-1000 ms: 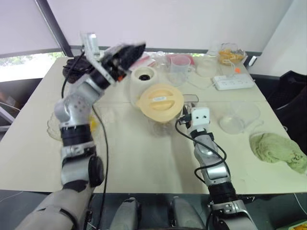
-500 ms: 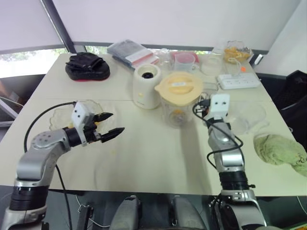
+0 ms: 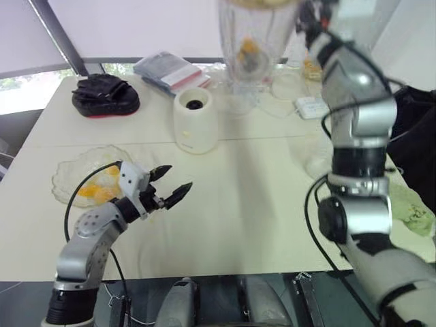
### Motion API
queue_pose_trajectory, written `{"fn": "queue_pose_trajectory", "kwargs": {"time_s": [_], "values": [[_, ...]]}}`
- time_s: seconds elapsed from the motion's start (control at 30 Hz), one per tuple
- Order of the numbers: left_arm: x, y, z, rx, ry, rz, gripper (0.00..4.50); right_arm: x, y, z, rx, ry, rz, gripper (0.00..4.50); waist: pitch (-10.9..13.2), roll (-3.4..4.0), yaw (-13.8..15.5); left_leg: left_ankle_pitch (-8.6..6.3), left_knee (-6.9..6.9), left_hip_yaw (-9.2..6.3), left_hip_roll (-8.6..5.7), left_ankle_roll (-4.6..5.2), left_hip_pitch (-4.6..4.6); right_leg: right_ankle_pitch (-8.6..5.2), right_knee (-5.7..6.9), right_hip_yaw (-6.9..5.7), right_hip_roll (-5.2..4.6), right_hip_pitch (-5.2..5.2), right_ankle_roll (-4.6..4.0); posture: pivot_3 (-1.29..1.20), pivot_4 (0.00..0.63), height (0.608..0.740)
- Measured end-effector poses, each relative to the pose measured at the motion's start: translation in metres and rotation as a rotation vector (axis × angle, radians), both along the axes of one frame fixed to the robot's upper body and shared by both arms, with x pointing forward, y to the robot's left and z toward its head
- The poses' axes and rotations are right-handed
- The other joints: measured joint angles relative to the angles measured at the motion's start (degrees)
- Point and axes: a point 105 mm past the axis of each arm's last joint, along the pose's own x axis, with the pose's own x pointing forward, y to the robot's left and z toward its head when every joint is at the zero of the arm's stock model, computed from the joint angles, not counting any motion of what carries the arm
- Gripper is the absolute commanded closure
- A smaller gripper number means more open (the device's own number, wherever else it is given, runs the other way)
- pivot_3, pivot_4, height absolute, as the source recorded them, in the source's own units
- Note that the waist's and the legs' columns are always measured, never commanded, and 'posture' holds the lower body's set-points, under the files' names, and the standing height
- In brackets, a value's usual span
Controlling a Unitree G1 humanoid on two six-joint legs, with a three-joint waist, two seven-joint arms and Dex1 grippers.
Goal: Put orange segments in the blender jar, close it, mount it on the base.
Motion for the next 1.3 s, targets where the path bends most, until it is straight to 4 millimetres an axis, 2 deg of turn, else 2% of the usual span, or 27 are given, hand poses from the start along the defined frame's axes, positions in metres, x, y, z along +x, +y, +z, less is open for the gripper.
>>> {"fn": "queue_pose_trajectory", "kwargs": {"time_s": [0.1,0.17,0.3,0.37,0.47,0.6,0.83,1.3], "values": [[0.001,0.003,-0.001,0.005,-0.011,0.049,0.22,0.017,0.022,-0.002,0.049,0.075,0.028,3.60,-0.01,-0.01,-0.01,0.01,0.01,0.01,0.00,-0.02,0.00,0.00,0.00,0.00,0.00,0.00,0.00,0.00,0.150,0.740],[-0.001,0.005,-0.001,0.013,-0.015,0.074,0.22,0.030,0.036,-0.019,0.066,0.145,0.038,3.60,-0.01,-0.01,-0.04,0.02,0.01,0.03,0.00,-0.03,-0.02,0.00,0.00,0.00,-0.02,0.00,0.00,0.00,0.150,0.740],[-0.007,0.012,-0.003,0.032,-0.014,0.122,0.22,0.052,0.062,-0.069,0.085,0.311,0.043,3.60,0.00,0.00,-0.12,0.05,0.13,0.04,-0.01,-0.09,-0.36,0.01,0.05,-0.01,-0.03,-0.33,0.01,0.00,0.150,0.740],[-0.009,0.013,-0.003,0.035,-0.016,0.136,0.22,0.056,0.074,-0.082,0.089,0.351,0.049,3.60,0.00,0.00,-0.19,0.06,0.12,0.06,-0.01,-0.10,-0.39,0.01,0.04,-0.01,-0.02,-0.37,0.01,0.00,0.150,0.740],[-0.012,0.015,0.001,0.042,-0.029,0.158,0.22,0.055,0.091,-0.077,0.092,0.339,0.066,3.60,0.01,0.01,-0.20,0.06,0.10,0.06,0.00,-0.11,-0.39,0.01,0.05,-0.02,-0.01,-0.40,0.01,0.00,0.150,0.740],[-0.014,0.022,0.001,0.054,-0.028,0.193,0.22,0.054,0.098,-0.067,0.103,0.297,0.075,3.60,0.01,0.01,-0.03,0.06,0.18,0.04,0.00,-0.11,-0.39,0.01,0.05,-0.03,-0.03,-0.35,0.01,0.00,0.150,0.740],[-0.015,0.024,0.005,0.056,-0.047,0.219,0.22,0.059,0.101,-0.086,0.084,0.333,0.064,3.60,0.00,0.01,-0.14,0.06,0.20,0.04,0.00,-0.11,-0.39,0.01,0.08,-0.03,-0.01,-0.34,0.02,0.00,0.150,0.740],[-0.016,0.027,0.003,0.080,-0.044,0.246,0.22,0.059,0.102,-0.086,0.048,0.280,0.039,3.60,0.00,0.00,-0.16,0.07,0.26,0.04,0.00,-0.13,-0.38,0.01,0.15,-0.03,0.00,-0.34,0.02,0.00,0.150,0.740]]}}
